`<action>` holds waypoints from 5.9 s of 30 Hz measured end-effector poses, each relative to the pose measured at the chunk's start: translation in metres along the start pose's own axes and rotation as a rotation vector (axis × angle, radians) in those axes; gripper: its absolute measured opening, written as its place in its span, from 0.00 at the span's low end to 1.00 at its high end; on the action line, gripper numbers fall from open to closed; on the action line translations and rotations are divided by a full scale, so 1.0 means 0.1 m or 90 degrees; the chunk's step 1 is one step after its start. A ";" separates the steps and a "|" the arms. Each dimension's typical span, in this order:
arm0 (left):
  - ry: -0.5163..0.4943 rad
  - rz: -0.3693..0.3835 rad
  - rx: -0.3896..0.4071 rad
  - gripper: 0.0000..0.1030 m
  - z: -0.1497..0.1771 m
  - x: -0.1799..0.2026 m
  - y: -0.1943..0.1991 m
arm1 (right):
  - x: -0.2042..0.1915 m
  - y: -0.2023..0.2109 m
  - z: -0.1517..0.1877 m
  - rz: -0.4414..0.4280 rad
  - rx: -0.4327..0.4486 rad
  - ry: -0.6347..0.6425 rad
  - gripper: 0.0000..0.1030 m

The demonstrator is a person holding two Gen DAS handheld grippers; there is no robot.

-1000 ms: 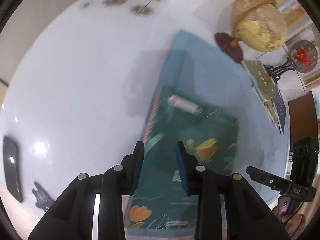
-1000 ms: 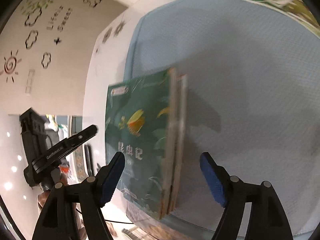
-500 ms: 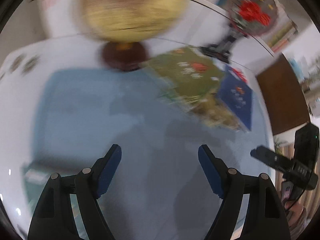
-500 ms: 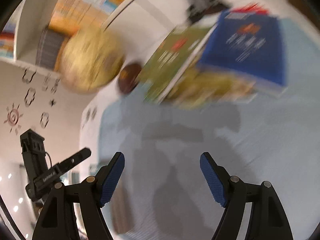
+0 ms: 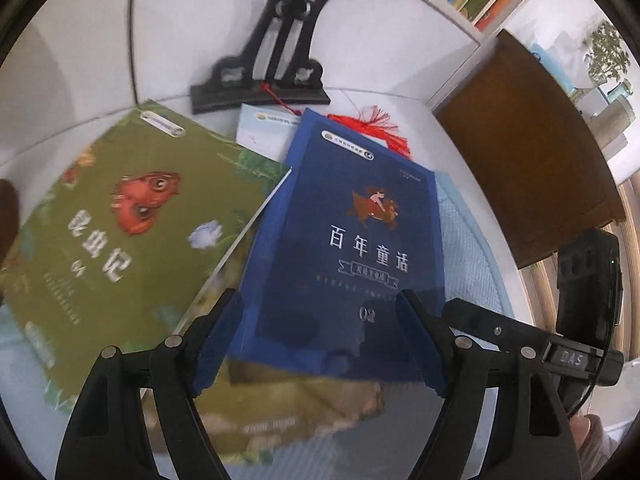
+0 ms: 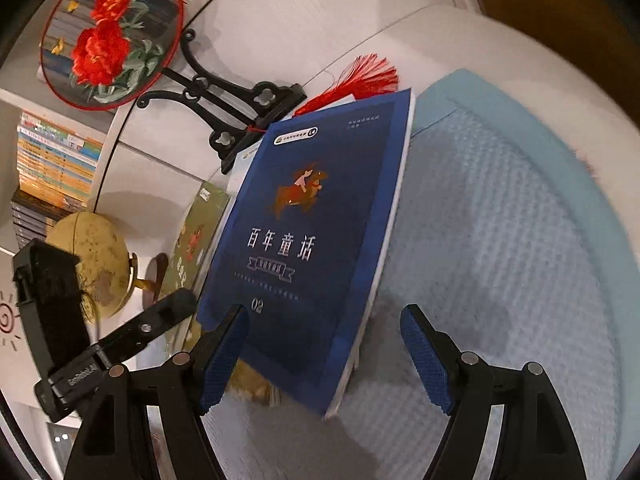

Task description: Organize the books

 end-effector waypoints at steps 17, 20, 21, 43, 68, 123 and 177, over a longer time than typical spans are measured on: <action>-0.015 -0.065 0.020 0.74 -0.12 -0.01 -0.17 | 0.11 -0.12 -0.09 -0.106 -0.007 -0.047 0.89; -0.029 -0.046 0.002 0.76 -0.10 0.08 -0.20 | 0.08 -0.17 -0.12 -0.117 -0.010 -0.055 0.94; -0.043 -0.056 -0.003 0.76 -0.06 0.12 -0.19 | 0.07 -0.17 -0.12 -0.118 -0.013 -0.057 0.95; 0.249 0.108 -0.158 0.53 2.05 0.00 0.74 | 0.60 0.72 1.32 -0.222 -0.251 0.022 0.66; 0.230 0.018 -0.142 0.22 1.97 -0.10 0.76 | 0.72 0.50 1.33 -0.232 -0.340 -0.014 0.16; 0.213 -0.071 -0.093 0.21 2.16 -0.05 1.70 | -0.27 0.96 1.76 -0.201 -0.276 0.078 0.13; 0.304 -0.127 0.058 0.27 2.51 -1.63 3.80 | -2.59 0.76 2.96 -0.281 -0.345 0.174 0.16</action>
Point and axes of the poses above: each gripper's, at about its wrist camera, not at the fingertips, and y roughly against the way its jaws point, x to its right, z to its underside, the point moved 1 cm from there along -y, roughly the way its jaws point, and after that the axes turned 9 degrees about x, right-handed, at the moved point
